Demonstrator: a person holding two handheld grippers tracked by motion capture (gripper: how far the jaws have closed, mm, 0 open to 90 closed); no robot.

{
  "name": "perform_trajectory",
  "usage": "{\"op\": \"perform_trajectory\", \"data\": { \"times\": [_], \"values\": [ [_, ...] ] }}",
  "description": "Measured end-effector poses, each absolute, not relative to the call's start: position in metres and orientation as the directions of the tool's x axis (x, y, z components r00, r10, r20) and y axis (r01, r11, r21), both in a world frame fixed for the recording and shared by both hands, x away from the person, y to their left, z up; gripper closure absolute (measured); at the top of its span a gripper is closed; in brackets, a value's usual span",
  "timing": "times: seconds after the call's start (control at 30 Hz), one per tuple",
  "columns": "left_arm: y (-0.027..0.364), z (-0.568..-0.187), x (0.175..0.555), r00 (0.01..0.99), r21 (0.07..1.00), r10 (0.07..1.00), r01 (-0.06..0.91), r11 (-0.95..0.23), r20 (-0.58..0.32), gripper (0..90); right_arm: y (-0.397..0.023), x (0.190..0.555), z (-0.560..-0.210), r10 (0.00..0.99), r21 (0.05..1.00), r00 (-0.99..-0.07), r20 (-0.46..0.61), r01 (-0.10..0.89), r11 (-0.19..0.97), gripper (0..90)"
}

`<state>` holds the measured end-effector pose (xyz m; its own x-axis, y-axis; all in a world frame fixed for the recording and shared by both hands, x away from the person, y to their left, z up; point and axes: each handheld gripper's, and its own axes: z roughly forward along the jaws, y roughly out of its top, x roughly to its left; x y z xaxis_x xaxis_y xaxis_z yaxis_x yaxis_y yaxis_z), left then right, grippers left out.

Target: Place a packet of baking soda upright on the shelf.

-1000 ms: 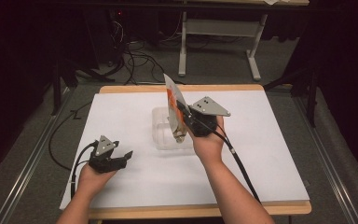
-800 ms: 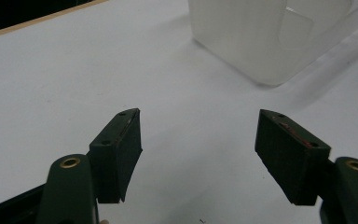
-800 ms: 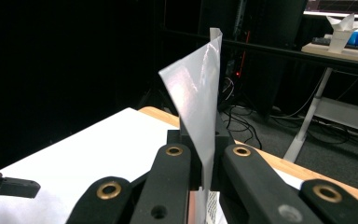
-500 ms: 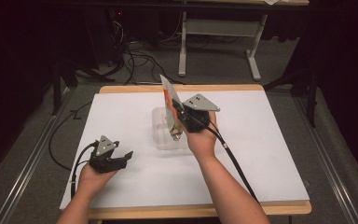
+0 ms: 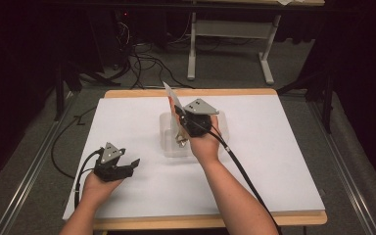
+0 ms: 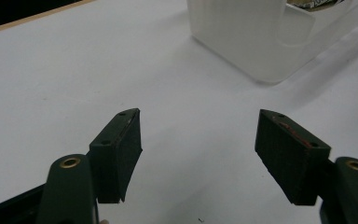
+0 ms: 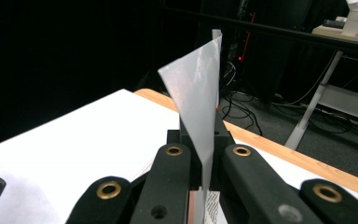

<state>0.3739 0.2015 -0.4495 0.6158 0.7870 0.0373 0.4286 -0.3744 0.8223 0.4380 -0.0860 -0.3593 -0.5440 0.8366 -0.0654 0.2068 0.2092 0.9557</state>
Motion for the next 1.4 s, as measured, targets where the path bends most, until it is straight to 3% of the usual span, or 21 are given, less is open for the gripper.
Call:
{"op": "perform_trajectory", "data": {
  "times": [0.77,1.4],
  "values": [
    [0.202,-0.45,0.374,0.617,0.819,0.785,0.429,-0.382,0.043,32.0,-0.081,0.435,-0.379,0.823,0.945,-0.559,-0.097,0.208,0.252,90.0],
    [0.201,-0.45,0.374,0.62,0.819,0.783,0.425,-0.385,0.046,31.9,-0.092,0.416,-0.396,0.83,0.954,-0.556,-0.043,0.225,0.2,90.0]
  ]
}}
